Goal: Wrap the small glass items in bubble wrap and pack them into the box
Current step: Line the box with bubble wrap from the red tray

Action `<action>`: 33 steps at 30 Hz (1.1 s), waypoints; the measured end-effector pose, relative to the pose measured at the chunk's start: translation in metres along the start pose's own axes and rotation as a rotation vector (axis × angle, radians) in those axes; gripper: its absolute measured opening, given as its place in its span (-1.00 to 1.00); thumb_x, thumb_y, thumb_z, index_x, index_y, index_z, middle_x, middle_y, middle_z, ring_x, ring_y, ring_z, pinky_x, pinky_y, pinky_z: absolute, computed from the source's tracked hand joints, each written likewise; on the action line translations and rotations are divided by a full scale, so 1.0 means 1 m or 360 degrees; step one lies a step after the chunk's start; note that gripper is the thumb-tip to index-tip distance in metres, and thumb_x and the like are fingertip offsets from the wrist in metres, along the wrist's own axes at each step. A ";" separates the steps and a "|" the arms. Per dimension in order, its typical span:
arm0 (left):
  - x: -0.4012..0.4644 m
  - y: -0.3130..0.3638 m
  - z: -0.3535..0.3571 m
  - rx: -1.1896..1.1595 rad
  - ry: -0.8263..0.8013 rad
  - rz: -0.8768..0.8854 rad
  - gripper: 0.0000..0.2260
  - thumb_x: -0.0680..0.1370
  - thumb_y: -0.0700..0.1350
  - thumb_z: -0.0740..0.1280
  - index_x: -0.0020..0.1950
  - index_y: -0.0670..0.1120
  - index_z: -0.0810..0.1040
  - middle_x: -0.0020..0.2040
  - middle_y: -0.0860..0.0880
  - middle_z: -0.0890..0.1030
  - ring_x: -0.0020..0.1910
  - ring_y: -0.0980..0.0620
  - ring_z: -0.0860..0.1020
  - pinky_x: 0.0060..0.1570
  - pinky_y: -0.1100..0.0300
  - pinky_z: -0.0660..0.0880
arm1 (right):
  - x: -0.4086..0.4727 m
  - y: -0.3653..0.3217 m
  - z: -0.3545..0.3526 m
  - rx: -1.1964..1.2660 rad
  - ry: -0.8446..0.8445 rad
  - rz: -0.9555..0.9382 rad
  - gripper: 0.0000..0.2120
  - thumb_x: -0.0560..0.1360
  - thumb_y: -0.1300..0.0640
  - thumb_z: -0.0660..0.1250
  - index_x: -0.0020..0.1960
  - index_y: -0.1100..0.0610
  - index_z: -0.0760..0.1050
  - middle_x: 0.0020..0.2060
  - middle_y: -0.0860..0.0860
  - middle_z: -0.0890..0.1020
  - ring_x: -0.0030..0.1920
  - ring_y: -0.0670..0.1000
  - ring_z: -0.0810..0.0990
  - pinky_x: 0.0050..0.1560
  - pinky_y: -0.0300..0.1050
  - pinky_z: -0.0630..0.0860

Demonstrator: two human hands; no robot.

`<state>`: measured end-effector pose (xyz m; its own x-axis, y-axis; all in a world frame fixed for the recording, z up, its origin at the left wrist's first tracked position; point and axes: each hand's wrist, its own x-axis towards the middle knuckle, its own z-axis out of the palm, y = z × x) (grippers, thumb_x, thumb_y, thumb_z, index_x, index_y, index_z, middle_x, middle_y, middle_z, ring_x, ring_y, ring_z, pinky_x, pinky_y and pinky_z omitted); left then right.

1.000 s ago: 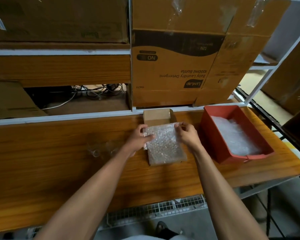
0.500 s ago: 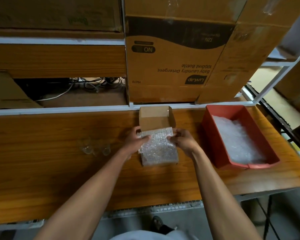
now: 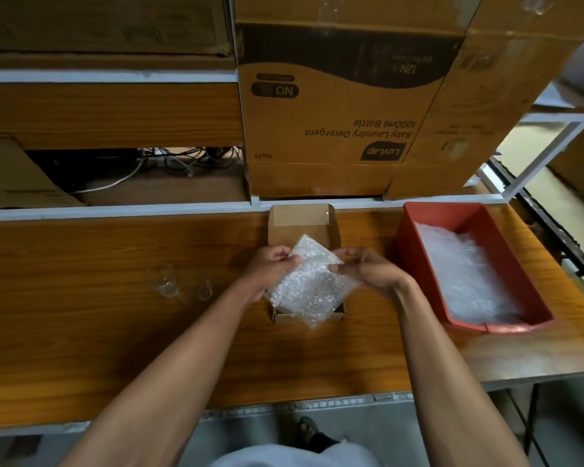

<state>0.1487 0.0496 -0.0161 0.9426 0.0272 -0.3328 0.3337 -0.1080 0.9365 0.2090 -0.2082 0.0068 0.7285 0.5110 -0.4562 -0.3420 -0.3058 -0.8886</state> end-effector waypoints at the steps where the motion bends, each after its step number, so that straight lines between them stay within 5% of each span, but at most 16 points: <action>1: 0.001 -0.006 0.000 -0.0058 0.0028 -0.0017 -0.86 0.62 -0.12 0.46 0.15 -0.12 0.67 0.10 -0.09 0.73 0.14 -0.09 0.70 0.16 0.01 0.62 | -0.003 0.006 -0.004 0.0032 -0.0015 0.0017 -0.60 0.54 0.14 0.54 0.35 0.12 0.60 0.20 0.13 0.73 0.20 0.18 0.71 0.25 0.16 0.62; 5: 0.004 -0.026 0.006 -0.0179 0.0167 -0.0100 -0.88 0.63 -0.15 0.45 0.12 -0.16 0.64 0.08 -0.11 0.70 0.17 -0.08 0.65 0.20 0.05 0.55 | -0.007 0.024 -0.012 0.0234 0.0069 0.0086 -0.54 0.52 0.27 0.52 0.38 0.14 0.54 0.13 0.15 0.73 0.07 0.12 0.71 0.12 0.07 0.63; 10: 0.012 -0.046 0.016 -0.0083 0.0369 -0.0264 -0.87 0.63 -0.15 0.47 0.14 -0.15 0.63 0.06 -0.10 0.71 0.11 -0.11 0.68 0.20 -0.08 0.62 | 0.010 0.031 -0.007 0.0255 0.0506 0.0095 -0.63 0.54 0.40 0.46 0.31 0.24 0.49 0.09 0.32 0.70 -0.14 0.09 0.66 -0.22 -0.05 0.62; 16: 0.017 -0.039 0.035 0.0499 0.0736 -0.0199 -0.90 0.62 -0.09 0.45 0.08 -0.03 0.56 -0.02 0.05 0.63 -0.05 0.06 0.59 -0.16 0.21 0.47 | 0.035 0.039 0.001 -0.0529 0.0935 -0.0005 -0.77 0.49 0.29 0.54 0.09 0.10 0.62 -0.07 0.03 0.75 -0.11 0.01 0.74 -0.08 0.00 0.73; 21: 0.016 -0.046 0.039 0.0827 0.0796 -0.0124 -0.85 0.63 -0.11 0.44 0.15 -0.05 0.53 0.03 -0.02 0.68 -0.05 0.01 0.64 -0.25 0.21 0.43 | 0.040 0.044 0.011 -0.0809 0.0996 -0.0202 -0.77 0.51 0.30 0.52 0.13 0.14 0.60 -0.07 -0.03 0.70 -0.11 -0.05 0.67 -0.27 -0.44 0.52; 25: 0.010 -0.048 0.039 0.1164 0.0728 0.0065 -0.65 0.63 -0.15 0.44 0.35 -0.08 0.40 0.17 -0.12 0.63 0.00 -0.11 0.62 -0.19 0.12 0.44 | 0.040 0.053 0.018 -0.0874 0.1000 -0.0310 -0.72 0.52 0.31 0.52 0.19 0.19 0.55 -0.04 0.00 0.68 -0.09 0.03 0.71 -0.14 -0.21 0.64; 28: 0.005 -0.043 0.039 0.1417 0.0728 0.0128 -0.54 0.64 -0.09 0.43 0.45 -0.07 0.31 0.04 -0.12 0.65 -0.04 -0.13 0.60 -0.19 0.05 0.45 | 0.037 0.056 0.030 -0.1057 0.1043 -0.0437 -0.71 0.53 0.39 0.42 0.21 0.21 0.50 0.10 0.11 0.59 0.07 0.11 0.63 -0.01 -0.14 0.58; 30: 0.004 -0.043 0.039 0.1567 0.0753 0.0138 -0.49 0.61 -0.03 0.46 0.46 -0.05 0.29 -0.02 -0.10 0.68 0.09 -0.19 0.58 -0.05 0.00 0.48 | 0.031 0.056 0.042 -0.1159 0.1054 -0.0516 -0.71 0.59 0.28 0.35 0.30 0.19 0.47 0.25 0.15 0.50 0.19 0.10 0.52 0.15 -0.10 0.54; 33: 0.003 -0.044 0.037 0.1743 0.0769 0.0106 -0.47 0.58 0.04 0.48 0.44 -0.04 0.31 0.02 -0.11 0.71 0.22 -0.21 0.54 0.11 -0.06 0.42 | 0.026 0.059 0.065 -0.1312 0.0884 -0.0719 -0.67 0.62 0.16 0.32 0.37 0.15 0.47 0.30 0.17 0.50 0.20 0.15 0.56 0.13 -0.02 0.59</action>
<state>0.1369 0.0175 -0.0625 0.9424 0.3345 0.0079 0.3190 -0.9053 0.2804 0.1691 -0.1603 -0.0610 0.9240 0.3408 0.1735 0.3765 -0.7313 -0.5688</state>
